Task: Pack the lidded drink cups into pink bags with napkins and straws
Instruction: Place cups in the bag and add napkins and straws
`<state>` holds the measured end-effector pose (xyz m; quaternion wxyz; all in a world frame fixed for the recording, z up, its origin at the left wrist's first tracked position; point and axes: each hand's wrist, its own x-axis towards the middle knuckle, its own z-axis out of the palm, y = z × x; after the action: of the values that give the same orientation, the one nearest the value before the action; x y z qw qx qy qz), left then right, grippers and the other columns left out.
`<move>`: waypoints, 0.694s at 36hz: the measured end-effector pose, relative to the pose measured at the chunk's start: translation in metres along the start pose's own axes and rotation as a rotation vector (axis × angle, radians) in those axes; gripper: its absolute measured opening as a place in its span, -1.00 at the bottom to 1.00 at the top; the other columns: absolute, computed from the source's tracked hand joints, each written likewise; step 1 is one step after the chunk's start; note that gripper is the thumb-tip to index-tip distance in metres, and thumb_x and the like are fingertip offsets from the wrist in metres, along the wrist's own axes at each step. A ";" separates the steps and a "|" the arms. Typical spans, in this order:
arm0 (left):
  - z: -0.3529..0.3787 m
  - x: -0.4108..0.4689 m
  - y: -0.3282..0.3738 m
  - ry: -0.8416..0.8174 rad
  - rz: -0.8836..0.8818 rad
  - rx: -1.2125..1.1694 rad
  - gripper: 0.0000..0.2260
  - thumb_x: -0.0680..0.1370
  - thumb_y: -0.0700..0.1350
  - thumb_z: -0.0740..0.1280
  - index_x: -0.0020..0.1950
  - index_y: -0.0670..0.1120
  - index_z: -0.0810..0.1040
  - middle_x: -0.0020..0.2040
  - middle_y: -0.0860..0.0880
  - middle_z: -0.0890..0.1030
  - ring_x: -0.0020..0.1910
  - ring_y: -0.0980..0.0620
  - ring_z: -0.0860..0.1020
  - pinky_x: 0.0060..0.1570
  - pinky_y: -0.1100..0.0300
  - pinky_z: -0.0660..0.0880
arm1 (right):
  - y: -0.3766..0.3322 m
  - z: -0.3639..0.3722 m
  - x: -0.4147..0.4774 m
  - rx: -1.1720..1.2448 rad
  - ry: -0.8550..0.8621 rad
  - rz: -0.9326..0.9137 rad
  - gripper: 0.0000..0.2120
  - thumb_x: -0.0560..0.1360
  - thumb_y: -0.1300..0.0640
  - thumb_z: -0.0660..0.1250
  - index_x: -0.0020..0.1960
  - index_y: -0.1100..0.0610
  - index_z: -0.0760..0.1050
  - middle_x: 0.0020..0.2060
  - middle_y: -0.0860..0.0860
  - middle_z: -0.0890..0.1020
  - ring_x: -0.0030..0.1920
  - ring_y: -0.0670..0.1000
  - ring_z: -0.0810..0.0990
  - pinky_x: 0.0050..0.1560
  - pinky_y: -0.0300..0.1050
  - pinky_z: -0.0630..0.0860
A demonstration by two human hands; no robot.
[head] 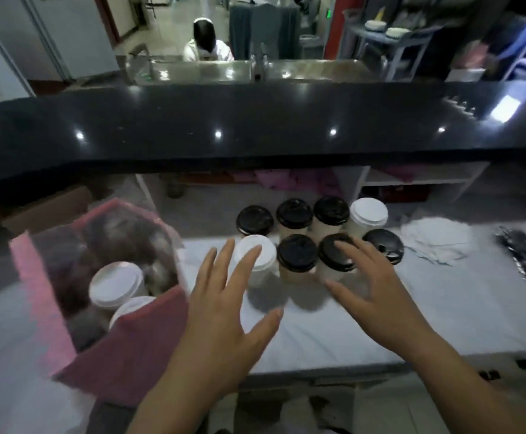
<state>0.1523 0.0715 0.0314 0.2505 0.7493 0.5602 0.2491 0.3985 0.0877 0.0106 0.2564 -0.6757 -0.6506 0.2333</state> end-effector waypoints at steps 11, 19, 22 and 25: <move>0.177 0.070 0.095 -0.477 0.101 0.060 -0.32 0.52 0.25 0.30 0.35 0.51 -0.18 0.52 0.32 -0.26 0.53 0.21 -0.31 0.51 0.15 -0.06 | 0.199 -0.096 -0.046 0.087 0.050 0.421 -0.47 0.51 -0.13 0.38 0.44 -0.20 0.33 0.51 -0.14 0.28 0.53 -0.09 0.18 0.50 -0.01 0.19; 0.266 0.105 0.132 -0.668 0.039 0.092 -0.30 0.51 0.22 0.30 0.47 0.43 -0.11 0.56 0.29 -0.21 0.57 0.13 -0.29 0.54 0.06 -0.05 | 0.305 -0.132 -0.034 0.149 0.030 0.479 -0.51 0.52 0.00 0.42 0.41 -0.07 0.40 0.31 -0.19 0.41 0.34 -0.13 0.37 0.23 -0.22 0.30; 0.283 0.116 0.145 -0.716 0.016 0.120 -0.30 0.55 0.20 0.30 0.54 0.33 -0.08 0.59 0.23 -0.22 0.57 0.11 -0.28 0.53 0.07 -0.06 | 0.334 -0.144 -0.005 0.084 0.009 0.426 -0.51 0.53 0.01 0.41 0.42 -0.01 0.40 0.32 -0.16 0.41 0.37 -0.06 0.39 0.29 -0.18 0.32; 0.295 0.122 0.153 -0.747 -0.015 0.128 -0.30 0.56 0.18 0.30 0.56 0.31 -0.07 0.60 0.21 -0.20 0.58 0.12 -0.25 0.52 0.10 -0.06 | 0.356 -0.154 0.037 -0.039 -0.003 0.346 -0.52 0.54 0.03 0.39 0.43 0.04 0.42 0.39 -0.04 0.44 0.39 0.04 0.40 0.37 -0.06 0.32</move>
<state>0.4848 0.1227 -0.0784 0.3919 0.7985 0.4502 -0.0786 0.7706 0.1102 -0.1034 0.1983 -0.7821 -0.5293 0.2625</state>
